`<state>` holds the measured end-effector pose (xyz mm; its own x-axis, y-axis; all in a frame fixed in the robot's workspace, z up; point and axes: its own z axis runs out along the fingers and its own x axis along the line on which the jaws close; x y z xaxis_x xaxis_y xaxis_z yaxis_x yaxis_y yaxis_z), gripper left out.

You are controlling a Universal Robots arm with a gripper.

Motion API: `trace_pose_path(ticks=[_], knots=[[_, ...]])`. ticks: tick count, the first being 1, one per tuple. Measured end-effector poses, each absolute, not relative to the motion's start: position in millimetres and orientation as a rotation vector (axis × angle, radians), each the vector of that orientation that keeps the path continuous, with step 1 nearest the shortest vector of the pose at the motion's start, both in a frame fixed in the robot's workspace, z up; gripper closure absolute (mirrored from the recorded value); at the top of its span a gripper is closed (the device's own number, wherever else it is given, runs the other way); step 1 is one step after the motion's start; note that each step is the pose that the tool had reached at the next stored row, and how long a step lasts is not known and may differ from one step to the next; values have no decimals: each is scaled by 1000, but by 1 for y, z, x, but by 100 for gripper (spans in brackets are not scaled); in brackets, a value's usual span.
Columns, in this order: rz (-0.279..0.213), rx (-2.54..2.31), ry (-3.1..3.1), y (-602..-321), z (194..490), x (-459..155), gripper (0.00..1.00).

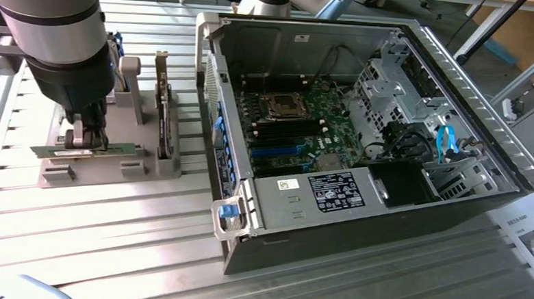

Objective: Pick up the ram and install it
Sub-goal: 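Pick up the ram and move it above insertion slot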

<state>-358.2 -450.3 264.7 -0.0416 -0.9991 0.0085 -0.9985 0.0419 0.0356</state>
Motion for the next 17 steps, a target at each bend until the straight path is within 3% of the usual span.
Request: trace_pose_path(ticks=[17], knots=[[-31, 2153, -2245, -450, 282, -358, 88]])
